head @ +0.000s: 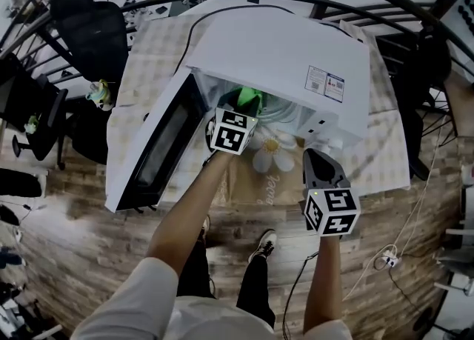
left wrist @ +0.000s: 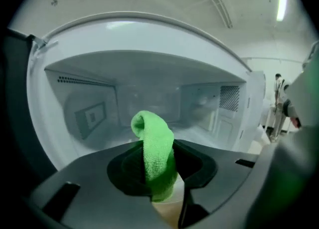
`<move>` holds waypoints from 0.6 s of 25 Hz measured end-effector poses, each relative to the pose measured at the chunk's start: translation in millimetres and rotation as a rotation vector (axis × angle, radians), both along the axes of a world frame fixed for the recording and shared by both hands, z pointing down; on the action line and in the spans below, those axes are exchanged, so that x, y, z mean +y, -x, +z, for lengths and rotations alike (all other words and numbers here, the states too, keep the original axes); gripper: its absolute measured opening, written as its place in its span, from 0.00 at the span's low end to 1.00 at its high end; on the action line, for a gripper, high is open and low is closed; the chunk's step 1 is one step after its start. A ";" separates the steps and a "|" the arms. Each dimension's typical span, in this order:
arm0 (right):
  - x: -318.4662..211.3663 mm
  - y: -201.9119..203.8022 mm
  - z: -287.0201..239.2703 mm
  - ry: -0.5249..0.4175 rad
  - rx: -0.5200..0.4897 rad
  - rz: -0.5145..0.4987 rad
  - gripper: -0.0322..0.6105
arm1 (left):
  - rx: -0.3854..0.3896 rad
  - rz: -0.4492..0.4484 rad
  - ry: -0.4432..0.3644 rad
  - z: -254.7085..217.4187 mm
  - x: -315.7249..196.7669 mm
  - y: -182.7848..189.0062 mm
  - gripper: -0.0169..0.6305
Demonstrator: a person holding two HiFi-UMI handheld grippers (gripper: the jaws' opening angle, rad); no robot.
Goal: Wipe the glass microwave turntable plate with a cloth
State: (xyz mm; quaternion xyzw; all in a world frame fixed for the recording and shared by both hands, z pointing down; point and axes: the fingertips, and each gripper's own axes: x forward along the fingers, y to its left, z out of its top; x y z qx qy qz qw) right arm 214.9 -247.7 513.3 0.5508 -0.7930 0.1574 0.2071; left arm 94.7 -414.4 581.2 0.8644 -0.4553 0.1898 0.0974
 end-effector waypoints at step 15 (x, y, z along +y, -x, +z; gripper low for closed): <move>9.3 4.3 19.1 0.025 -0.003 -0.017 0.07 | -0.207 0.116 0.106 44.9 1.8 -18.8 0.23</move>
